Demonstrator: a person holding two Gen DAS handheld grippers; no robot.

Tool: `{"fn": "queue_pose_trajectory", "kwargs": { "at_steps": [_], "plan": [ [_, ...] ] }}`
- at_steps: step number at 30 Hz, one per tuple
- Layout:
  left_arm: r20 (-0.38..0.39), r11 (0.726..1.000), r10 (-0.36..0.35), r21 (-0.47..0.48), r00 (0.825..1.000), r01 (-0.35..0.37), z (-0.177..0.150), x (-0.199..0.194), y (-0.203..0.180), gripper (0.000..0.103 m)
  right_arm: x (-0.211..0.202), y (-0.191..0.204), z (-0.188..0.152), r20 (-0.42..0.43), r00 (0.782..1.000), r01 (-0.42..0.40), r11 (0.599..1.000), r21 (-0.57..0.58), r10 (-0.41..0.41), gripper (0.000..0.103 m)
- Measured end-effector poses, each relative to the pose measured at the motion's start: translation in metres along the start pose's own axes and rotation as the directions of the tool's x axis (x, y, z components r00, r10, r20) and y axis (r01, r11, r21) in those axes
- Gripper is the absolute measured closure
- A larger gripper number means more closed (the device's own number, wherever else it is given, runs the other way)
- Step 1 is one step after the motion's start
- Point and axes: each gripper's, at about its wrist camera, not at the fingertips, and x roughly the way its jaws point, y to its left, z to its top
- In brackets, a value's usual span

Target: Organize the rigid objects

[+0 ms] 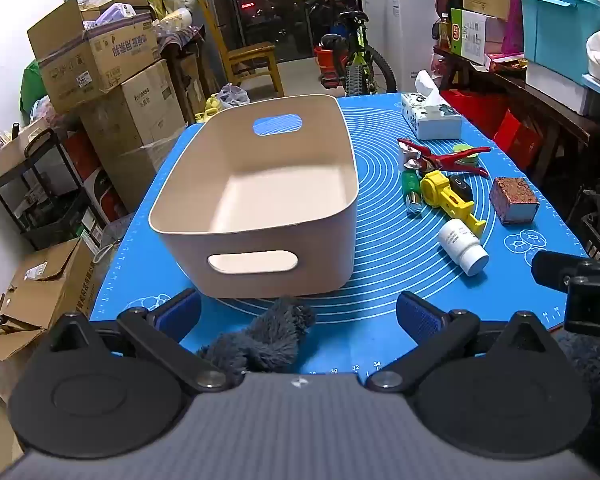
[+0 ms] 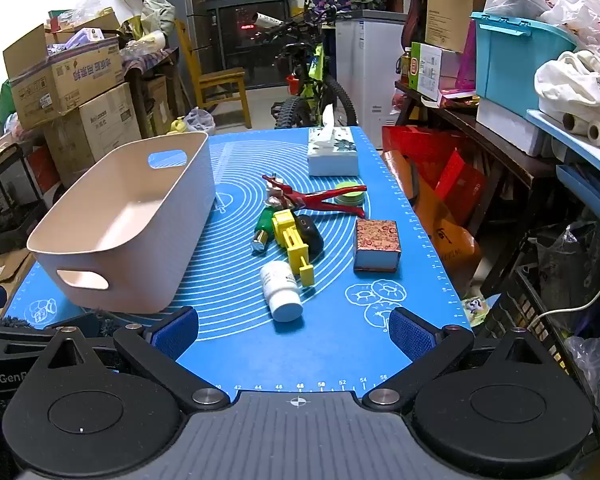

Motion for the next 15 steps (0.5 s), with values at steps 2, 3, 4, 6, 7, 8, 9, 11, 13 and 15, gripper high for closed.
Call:
{"fn": "queue_pose_trajectory", "kwargs": {
  "at_steps": [2, 3, 4, 6, 7, 8, 9, 11, 13, 15],
  "plan": [
    [0.000, 1.000, 0.001, 0.001, 1.000, -0.001, 0.0000, 0.0001, -0.0001, 0.000, 0.0001, 0.0000, 0.0000, -0.001, 1.000, 0.000, 1.000, 0.000, 0.000, 0.002],
    [0.000, 1.000, 0.001, 0.001, 1.000, -0.001, 0.0000, 0.0001, -0.0001, 0.000, 0.0001, 0.0000, 0.0000, -0.001, 1.000, 0.000, 1.000, 0.000, 0.000, 0.002],
    [0.000, 1.000, 0.001, 0.001, 1.000, -0.001, 0.0000, 0.0001, -0.0001, 0.000, 0.0000, -0.0001, 0.0000, -0.001, 1.000, 0.000, 1.000, 0.000, 0.000, 0.002],
    [0.001, 1.000, 0.001, 0.002, 1.000, -0.001, 0.0000, -0.0002, -0.0003, 0.000, -0.0001, -0.0004, -0.0001, -0.001, 1.000, 0.000, 1.000, 0.001, 0.000, 0.002],
    [0.001, 1.000, 0.002, 0.003, 1.000, -0.002, 0.0000, -0.0003, -0.0005, 0.000, -0.0002, -0.0006, -0.0001, -0.001, 1.000, 0.000, 1.000, 0.001, 0.000, 0.002],
    [-0.001, 1.000, 0.000, 0.000, 1.000, 0.000, 0.0000, 0.0000, 0.0000, 0.000, 0.0002, 0.0001, 0.0000, -0.002, 1.000, 0.001, 1.000, -0.001, -0.001, 0.002],
    [-0.001, 1.000, 0.000, 0.000, 1.000, 0.000, 0.0000, 0.0000, 0.0000, 0.000, 0.0003, 0.0001, 0.0000, -0.002, 1.000, 0.001, 1.000, 0.000, -0.001, 0.002],
    [-0.001, 1.000, 0.000, 0.000, 1.000, 0.000, 0.0000, 0.0000, 0.0000, 0.000, 0.0004, 0.0002, 0.0000, -0.002, 1.000, 0.001, 1.000, 0.000, -0.001, 0.002],
    [-0.002, 1.000, 0.000, 0.000, 1.000, 0.000, 0.0000, 0.0000, 0.0000, 0.000, 0.0005, 0.0006, 0.0000, -0.002, 1.000, 0.000, 1.000, -0.001, 0.000, 0.002],
    [-0.001, 1.000, 0.000, 0.000, 1.000, 0.000, 0.0000, -0.0002, 0.0001, 0.000, 0.0005, 0.0009, -0.0001, -0.002, 1.000, 0.000, 1.000, -0.001, 0.000, 0.002]
  ]
}}
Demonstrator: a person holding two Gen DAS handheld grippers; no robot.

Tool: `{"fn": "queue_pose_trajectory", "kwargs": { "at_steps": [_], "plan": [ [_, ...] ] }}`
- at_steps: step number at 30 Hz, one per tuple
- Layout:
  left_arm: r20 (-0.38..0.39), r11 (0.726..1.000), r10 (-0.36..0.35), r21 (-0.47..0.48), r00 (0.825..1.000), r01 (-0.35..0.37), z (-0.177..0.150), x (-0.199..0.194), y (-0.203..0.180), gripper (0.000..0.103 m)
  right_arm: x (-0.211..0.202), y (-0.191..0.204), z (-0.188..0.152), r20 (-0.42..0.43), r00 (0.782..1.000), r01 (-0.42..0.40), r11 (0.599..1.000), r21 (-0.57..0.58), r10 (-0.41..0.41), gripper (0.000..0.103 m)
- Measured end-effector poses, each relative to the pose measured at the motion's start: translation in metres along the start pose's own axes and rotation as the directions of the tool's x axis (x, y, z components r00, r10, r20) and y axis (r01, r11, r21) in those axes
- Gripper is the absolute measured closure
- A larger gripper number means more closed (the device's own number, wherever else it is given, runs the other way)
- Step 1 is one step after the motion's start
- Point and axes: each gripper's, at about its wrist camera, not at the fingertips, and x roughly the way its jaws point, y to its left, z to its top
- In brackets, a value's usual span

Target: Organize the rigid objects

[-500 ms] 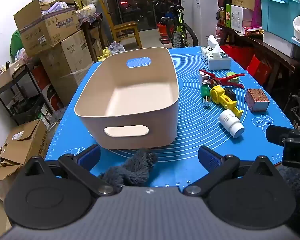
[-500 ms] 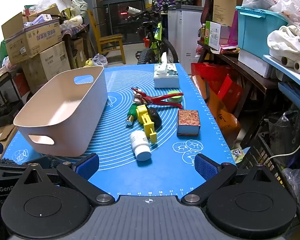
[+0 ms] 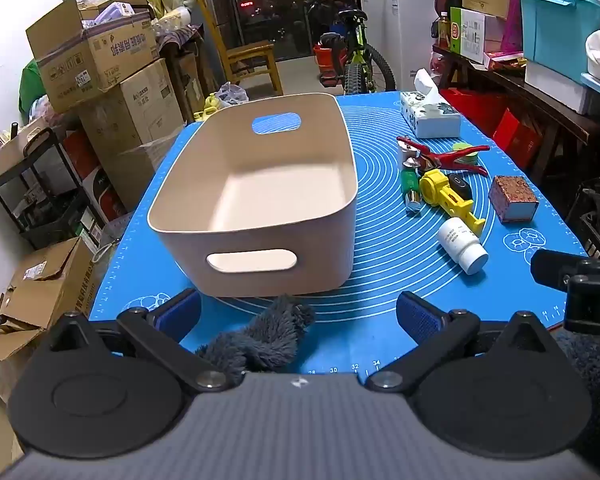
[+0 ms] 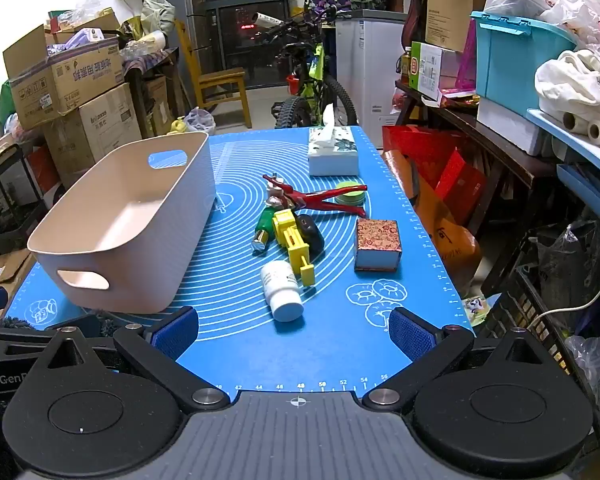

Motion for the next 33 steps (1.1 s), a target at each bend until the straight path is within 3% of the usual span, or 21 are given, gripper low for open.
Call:
{"fn": "queue_pose_trajectory", "kwargs": {
  "at_steps": [33],
  "plan": [
    [-0.002, 1.000, 0.002, 0.003, 1.000, -0.002, 0.0000, 0.0000, -0.0001, 0.000, 0.0013, -0.0006, -0.0011, -0.001, 1.000, -0.004, 1.000, 0.005, 0.004, 0.002]
  ]
}}
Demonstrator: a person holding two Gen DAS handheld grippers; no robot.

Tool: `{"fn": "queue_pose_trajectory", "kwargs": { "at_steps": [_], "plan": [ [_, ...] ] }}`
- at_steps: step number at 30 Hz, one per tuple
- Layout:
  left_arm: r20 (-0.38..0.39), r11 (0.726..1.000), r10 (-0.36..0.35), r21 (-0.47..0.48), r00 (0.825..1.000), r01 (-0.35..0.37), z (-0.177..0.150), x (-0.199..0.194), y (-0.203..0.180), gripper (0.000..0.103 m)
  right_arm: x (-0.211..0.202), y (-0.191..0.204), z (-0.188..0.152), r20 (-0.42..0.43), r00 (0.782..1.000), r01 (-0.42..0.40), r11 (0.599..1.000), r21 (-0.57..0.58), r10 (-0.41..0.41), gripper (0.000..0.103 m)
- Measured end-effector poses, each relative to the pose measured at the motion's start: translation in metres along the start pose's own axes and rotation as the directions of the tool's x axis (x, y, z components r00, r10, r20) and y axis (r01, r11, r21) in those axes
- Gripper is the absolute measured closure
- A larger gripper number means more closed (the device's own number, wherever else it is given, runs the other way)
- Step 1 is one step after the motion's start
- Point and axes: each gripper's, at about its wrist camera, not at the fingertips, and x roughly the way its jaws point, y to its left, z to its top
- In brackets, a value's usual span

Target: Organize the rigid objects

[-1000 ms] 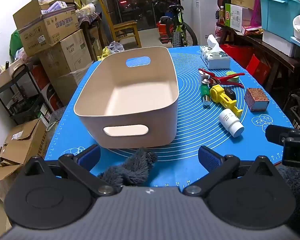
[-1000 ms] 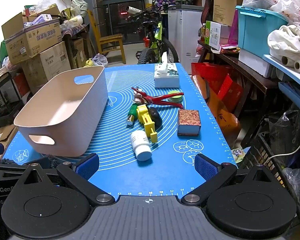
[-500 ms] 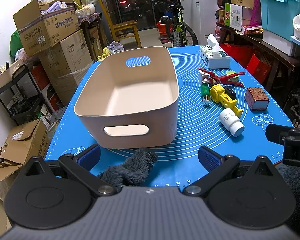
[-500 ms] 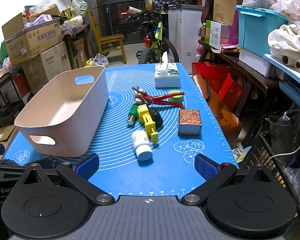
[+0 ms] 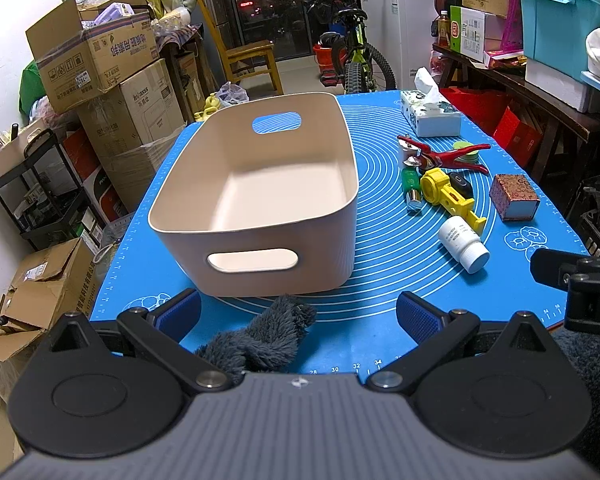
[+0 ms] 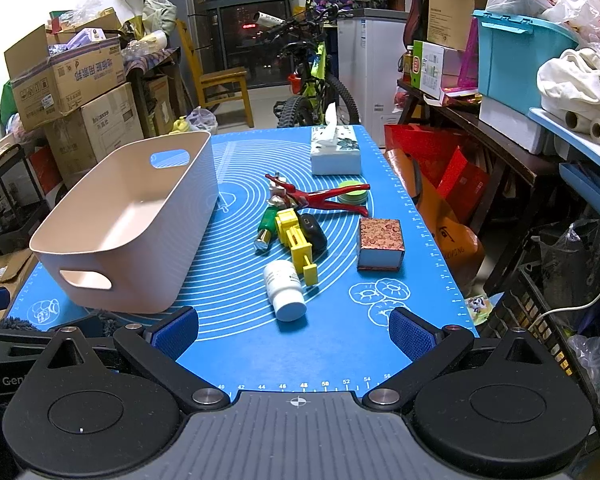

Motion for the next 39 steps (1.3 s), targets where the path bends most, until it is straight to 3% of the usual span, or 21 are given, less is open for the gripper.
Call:
{"fn": "queue_pose_trajectory", "kwargs": {
  "at_steps": [39],
  "plan": [
    [-0.003, 1.000, -0.004, -0.002, 1.000, 0.004, -0.002, 0.003, 0.003, 0.000, 0.003, 0.014, -0.002, 0.007, 1.000, -0.001, 1.000, -0.007, 0.001, 0.003]
  ]
}}
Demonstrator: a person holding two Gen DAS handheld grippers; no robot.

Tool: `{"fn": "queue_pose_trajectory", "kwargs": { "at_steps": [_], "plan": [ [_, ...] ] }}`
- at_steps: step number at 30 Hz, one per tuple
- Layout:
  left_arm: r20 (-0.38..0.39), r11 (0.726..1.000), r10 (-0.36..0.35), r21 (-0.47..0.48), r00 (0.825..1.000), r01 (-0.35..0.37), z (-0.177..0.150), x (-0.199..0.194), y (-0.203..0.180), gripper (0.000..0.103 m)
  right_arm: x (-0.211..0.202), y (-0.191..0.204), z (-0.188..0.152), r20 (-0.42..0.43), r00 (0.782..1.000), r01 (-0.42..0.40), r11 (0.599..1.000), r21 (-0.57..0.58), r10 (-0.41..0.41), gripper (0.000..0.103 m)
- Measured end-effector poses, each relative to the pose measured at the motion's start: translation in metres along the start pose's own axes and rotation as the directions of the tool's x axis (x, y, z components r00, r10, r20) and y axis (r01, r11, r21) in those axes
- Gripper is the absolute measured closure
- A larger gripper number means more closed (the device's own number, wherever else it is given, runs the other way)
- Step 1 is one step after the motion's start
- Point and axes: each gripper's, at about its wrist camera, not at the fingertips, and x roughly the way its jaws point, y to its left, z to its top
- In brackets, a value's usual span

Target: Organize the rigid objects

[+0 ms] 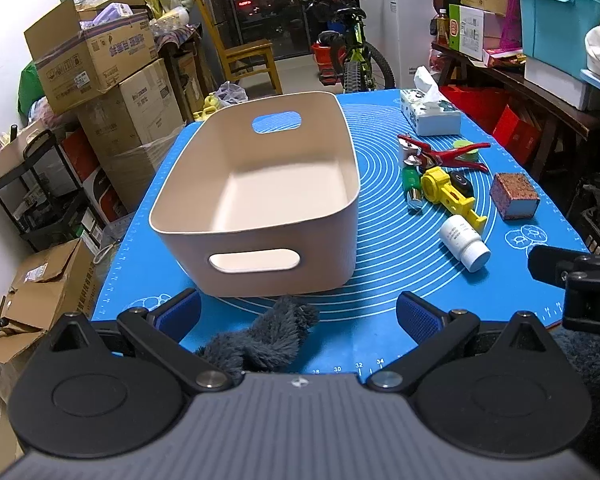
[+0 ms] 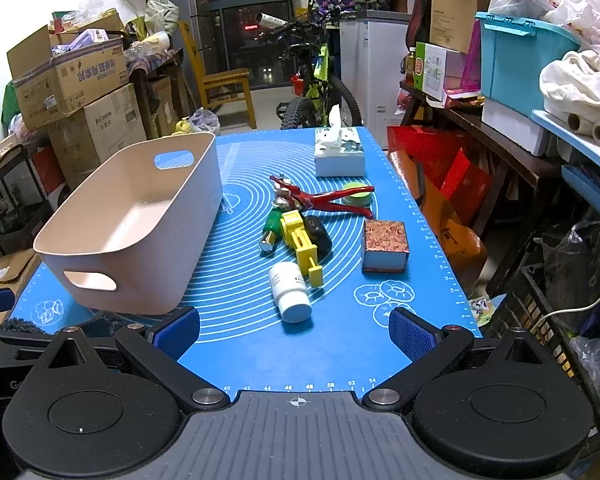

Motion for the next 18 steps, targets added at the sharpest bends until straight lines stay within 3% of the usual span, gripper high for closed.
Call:
{"fn": "queue_pose_trajectory", "kwargs": {
  "at_steps": [4, 13, 18],
  "plan": [
    [-0.002, 1.000, -0.023, -0.010, 1.000, 0.023, 0.005, -0.001, 0.008, 0.000, -0.003, -0.004, 0.004, 0.006, 1.000, 0.008, 1.000, -0.002, -0.008, 0.003],
    [-0.020, 0.998, 0.004, -0.068, 1.000, -0.005, 0.012, 0.002, 0.035, 0.000, -0.005, -0.019, 0.012, -0.004, 1.000, -0.012, 0.997, 0.077, 0.013, 0.003],
    [0.001, 0.997, 0.028, -0.076, 1.000, -0.028, 0.025, -0.001, 0.048, 0.000, -0.006, -0.014, 0.021, 0.018, 1.000, -0.013, 0.999, 0.039, 0.013, 0.003]
  ]
}}
